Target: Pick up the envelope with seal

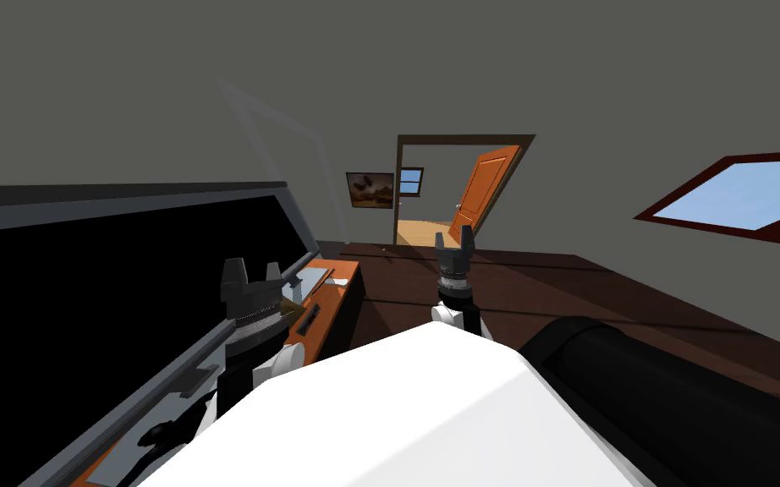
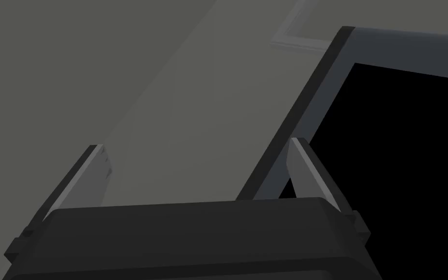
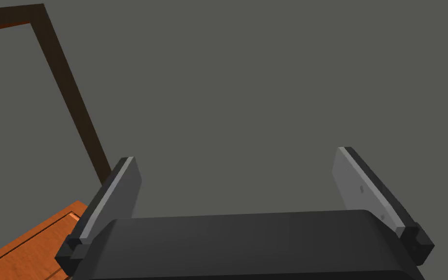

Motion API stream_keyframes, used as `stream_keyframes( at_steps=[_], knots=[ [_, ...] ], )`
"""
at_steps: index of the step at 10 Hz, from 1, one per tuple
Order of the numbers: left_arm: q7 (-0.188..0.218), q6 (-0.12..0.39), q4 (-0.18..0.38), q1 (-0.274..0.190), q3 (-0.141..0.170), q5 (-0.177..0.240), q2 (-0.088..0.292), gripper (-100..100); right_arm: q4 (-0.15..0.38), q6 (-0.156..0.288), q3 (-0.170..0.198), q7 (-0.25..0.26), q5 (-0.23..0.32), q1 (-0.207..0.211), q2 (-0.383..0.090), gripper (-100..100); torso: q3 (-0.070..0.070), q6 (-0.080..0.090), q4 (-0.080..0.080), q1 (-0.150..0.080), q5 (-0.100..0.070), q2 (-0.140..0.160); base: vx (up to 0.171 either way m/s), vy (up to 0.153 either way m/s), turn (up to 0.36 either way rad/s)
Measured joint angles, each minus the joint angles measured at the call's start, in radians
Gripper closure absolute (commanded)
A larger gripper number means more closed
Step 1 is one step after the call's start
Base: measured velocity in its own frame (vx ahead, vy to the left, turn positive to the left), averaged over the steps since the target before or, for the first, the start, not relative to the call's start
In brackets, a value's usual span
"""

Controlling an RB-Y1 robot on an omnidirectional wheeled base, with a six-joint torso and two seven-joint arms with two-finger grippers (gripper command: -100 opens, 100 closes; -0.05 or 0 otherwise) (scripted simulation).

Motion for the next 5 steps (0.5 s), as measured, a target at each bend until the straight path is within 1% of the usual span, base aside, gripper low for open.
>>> stream_keyframes(
  at_steps=[1,2,4,5],
  knots=[
    [0.003,0.008,0.005,-0.001,0.002,0.004,0.024,-100,0.0,0.0,0.0,0.0,0.0,0.0,0.0,0,0.0,0.0,0.0,0.0,0.0,-0.001,0.035,-0.019,0.009],
    [0.007,0.019,0.022,-0.006,0.006,0.01,0.053,-100,0.0,0.0,0.0,0.0,0.0,0.0,0.0,0,-0.001,0.0,0.0,-0.001,0.0,-0.002,0.051,-0.02,0.008],
    [0.02,0.075,0.046,-0.024,0.018,0.028,0.107,-100,0.0,0.0,0.0,0.0,0.0,0.0,0.0,0,-0.003,0.0,-0.001,-0.001,0.0,-0.005,0.077,-0.028,0.009],
    [0.027,0.108,0.061,-0.035,0.022,0.038,0.127,-100,0.0,0.0,0.0,0.0,0.0,0.0,0.0,0,-0.003,0.0,-0.001,-0.001,0.0,-0.006,0.056,-0.02,0.003]
  ],
)
